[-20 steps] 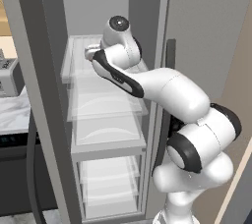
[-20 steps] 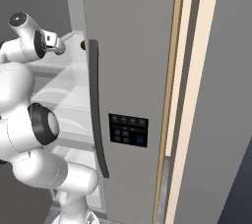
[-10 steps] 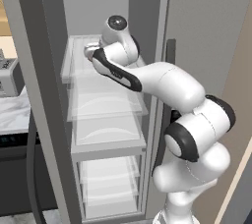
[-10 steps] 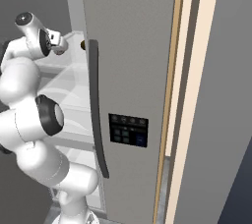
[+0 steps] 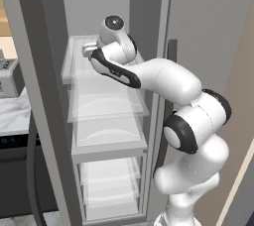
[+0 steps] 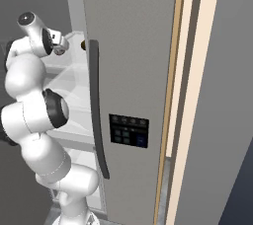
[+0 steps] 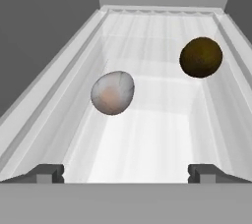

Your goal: Pick the egg and butter from the fridge and place them by the bowl for mixing.

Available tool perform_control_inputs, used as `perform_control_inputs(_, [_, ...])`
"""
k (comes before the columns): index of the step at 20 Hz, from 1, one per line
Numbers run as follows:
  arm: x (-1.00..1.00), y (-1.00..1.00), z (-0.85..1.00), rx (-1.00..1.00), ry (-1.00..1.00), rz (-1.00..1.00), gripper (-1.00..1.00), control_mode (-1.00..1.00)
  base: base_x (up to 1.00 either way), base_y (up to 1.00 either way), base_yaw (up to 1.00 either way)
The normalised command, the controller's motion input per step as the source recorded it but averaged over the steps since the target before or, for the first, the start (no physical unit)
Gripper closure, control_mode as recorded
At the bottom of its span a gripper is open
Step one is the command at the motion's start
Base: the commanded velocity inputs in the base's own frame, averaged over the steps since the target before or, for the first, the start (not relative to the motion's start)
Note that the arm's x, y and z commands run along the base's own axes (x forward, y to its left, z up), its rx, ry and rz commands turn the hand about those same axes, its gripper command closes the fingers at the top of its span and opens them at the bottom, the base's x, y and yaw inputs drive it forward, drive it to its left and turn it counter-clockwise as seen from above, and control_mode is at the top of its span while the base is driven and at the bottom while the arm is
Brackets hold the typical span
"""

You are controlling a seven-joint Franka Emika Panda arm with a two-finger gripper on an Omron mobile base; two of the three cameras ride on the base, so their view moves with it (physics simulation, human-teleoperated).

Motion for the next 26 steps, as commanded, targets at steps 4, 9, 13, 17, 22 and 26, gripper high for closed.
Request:
perform_control_inputs(4, [0.01, 0.21, -0.2, 0.0, -0.01, 0.0, -1.0, -1.0, 0.0, 0.0, 0.0])
perform_control_inputs(9, [0.05, 0.17, -0.2, 0.0, -0.05, 0.0, -1.0, -1.0, 0.0, 0.0, 0.0])
perform_control_inputs(13, [0.19, 0.11, -0.27, 0.0, -0.16, 0.0, -1.0, -1.0, 0.0, 0.0, 0.0])
perform_control_inputs(17, [0.23, 0.08, -0.25, 0.0, -0.2, 0.0, -1.0, -1.0, 0.0, 0.0, 0.0])
perform_control_inputs(22, [0.18, 0.01, -0.11, 0.0, -0.13, 0.0, -1.0, -1.0, 0.0, 0.0, 0.0])
perform_control_inputs(26, [0.16, 0.0, 0.0, 0.0, 0.0, 0.0, -1.0, -1.0, 0.0, 0.0, 0.0])
